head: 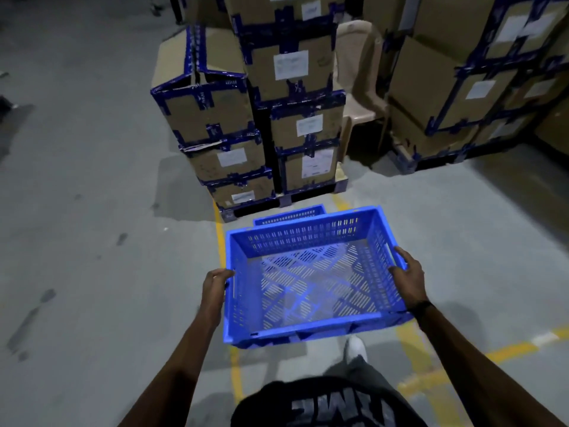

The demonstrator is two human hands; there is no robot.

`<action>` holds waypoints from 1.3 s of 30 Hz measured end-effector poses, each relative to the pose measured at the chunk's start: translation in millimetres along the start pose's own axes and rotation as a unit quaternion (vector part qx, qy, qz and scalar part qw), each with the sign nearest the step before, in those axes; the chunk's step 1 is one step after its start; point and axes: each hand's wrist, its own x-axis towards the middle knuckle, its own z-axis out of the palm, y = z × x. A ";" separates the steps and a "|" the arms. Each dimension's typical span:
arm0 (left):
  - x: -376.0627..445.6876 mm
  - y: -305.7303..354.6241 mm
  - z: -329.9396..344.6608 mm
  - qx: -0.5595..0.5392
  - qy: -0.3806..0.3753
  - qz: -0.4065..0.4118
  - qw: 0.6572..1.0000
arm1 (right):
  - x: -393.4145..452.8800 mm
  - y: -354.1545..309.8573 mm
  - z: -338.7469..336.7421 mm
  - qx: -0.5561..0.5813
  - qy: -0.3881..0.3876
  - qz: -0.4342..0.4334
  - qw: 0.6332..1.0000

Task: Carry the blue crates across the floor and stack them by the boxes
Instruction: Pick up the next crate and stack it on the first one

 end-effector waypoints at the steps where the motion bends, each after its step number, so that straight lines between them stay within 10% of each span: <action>1: 2.2 3.8 16.8 -0.005 0.013 -0.002 1.000 | 18.6 2.3 -4.8 0.001 -0.007 0.004 1.000; 21: 131.7 63.5 171.6 0.037 0.078 -0.077 0.993 | 281.3 -74.1 11.2 -0.121 -0.101 0.009 0.987; 39: 402.6 -24.0 284.2 0.151 0.056 -0.147 0.976 | 503.2 52.0 140.6 -0.296 -0.206 0.025 0.932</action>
